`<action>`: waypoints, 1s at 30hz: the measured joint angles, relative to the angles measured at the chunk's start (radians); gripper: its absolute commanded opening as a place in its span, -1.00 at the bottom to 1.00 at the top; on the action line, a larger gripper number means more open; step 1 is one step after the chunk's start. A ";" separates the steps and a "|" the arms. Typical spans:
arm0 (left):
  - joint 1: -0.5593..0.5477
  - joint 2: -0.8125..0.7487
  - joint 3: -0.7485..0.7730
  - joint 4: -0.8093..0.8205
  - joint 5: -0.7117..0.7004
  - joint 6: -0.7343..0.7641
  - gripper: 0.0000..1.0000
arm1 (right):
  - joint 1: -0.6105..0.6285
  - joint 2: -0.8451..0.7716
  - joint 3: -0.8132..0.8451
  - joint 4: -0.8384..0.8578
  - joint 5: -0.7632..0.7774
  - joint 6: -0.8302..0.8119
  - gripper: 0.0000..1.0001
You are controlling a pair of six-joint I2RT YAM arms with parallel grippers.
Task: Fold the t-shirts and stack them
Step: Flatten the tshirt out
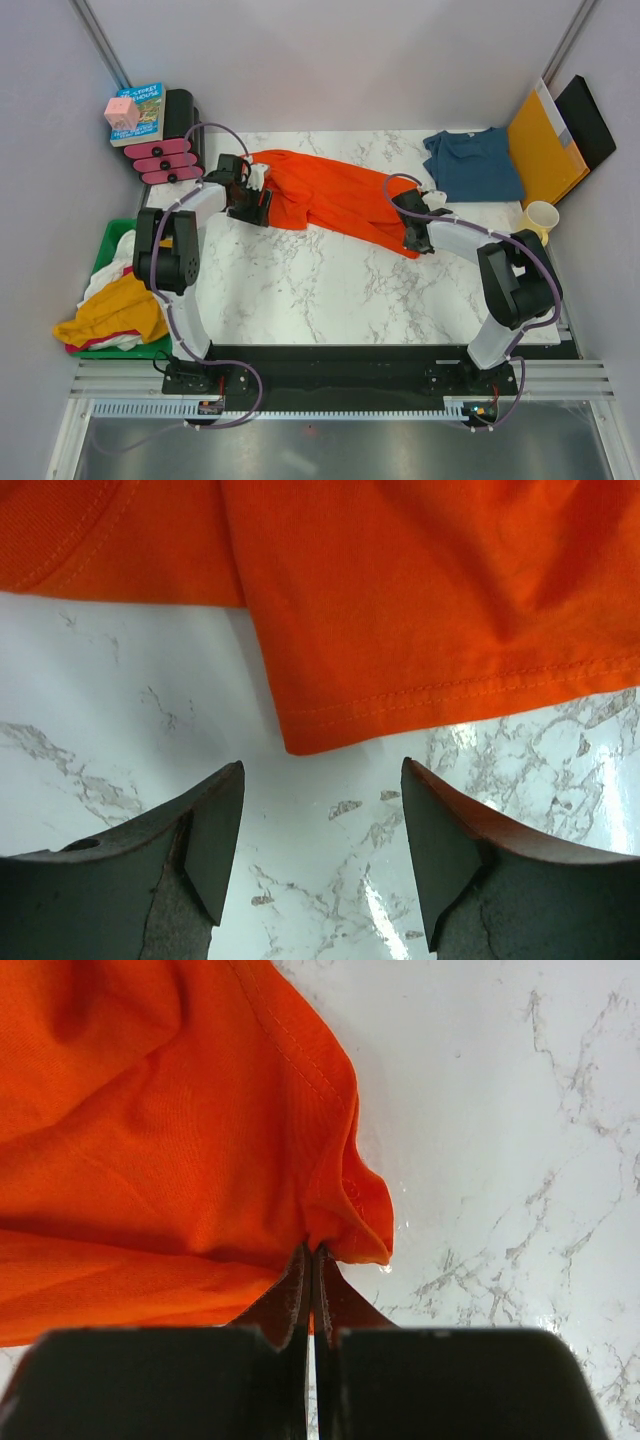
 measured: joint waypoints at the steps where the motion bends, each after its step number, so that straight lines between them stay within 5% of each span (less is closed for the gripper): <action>1: -0.002 0.006 0.006 0.001 0.000 0.000 0.41 | 0.000 0.000 0.000 0.000 0.000 -0.001 -1.00; 11: -0.009 0.052 0.050 0.008 -0.005 -0.003 0.36 | 0.000 0.001 0.000 0.001 -0.006 -0.003 -1.00; 14: -0.009 0.069 0.067 0.011 -0.024 -0.002 0.12 | 0.000 0.006 0.000 0.004 -0.011 -0.001 -1.00; 22: -0.008 0.096 0.091 0.037 -0.065 -0.003 -0.91 | 0.000 0.018 0.000 0.014 -0.016 0.003 -1.00; 30: -0.010 0.071 0.048 0.069 -0.064 -0.002 -0.97 | 0.000 0.018 0.000 0.014 -0.014 0.003 -1.00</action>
